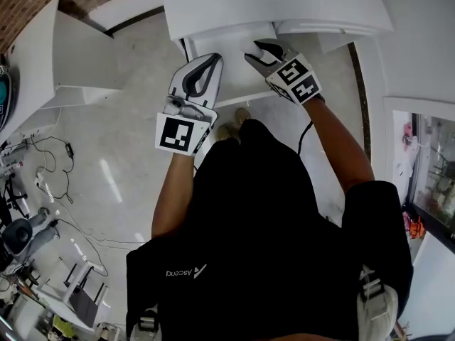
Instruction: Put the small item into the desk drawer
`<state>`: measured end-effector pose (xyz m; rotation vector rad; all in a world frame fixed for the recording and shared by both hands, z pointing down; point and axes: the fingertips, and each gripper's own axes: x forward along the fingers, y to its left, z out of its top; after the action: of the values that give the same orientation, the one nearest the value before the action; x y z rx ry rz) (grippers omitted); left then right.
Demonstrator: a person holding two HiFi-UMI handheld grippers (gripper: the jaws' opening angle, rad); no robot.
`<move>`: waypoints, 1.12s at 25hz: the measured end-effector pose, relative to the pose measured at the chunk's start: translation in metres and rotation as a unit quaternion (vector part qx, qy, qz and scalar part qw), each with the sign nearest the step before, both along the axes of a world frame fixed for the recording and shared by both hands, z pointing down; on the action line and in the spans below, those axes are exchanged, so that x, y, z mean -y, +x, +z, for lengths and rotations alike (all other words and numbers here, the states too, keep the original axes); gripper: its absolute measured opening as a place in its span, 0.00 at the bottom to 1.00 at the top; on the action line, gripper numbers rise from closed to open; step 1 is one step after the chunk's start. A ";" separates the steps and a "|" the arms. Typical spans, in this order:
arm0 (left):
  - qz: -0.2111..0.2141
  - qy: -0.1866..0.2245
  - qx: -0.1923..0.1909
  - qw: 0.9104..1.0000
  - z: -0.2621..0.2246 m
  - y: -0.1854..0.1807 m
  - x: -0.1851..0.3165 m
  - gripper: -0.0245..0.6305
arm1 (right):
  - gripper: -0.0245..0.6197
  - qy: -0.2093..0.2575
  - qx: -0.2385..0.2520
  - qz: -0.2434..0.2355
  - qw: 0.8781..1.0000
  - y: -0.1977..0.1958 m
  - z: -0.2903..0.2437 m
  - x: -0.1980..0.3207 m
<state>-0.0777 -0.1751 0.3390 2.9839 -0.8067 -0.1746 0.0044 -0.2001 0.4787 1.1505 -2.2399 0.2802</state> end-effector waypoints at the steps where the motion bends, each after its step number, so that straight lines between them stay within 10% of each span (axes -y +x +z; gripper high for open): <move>1: 0.000 -0.003 0.005 1.000 0.004 0.002 0.002 0.04 | 0.28 -0.012 -0.008 -0.002 1.000 0.002 0.010 0.005; 28: -0.083 -0.075 0.069 0.991 0.093 0.041 0.074 0.04 | 0.28 -0.204 -0.116 -0.004 0.972 0.063 0.254 0.110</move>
<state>-0.0362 -0.2492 0.4316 2.8116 -1.0327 0.0855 0.0675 -0.3097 0.7325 0.9002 -1.8699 0.5446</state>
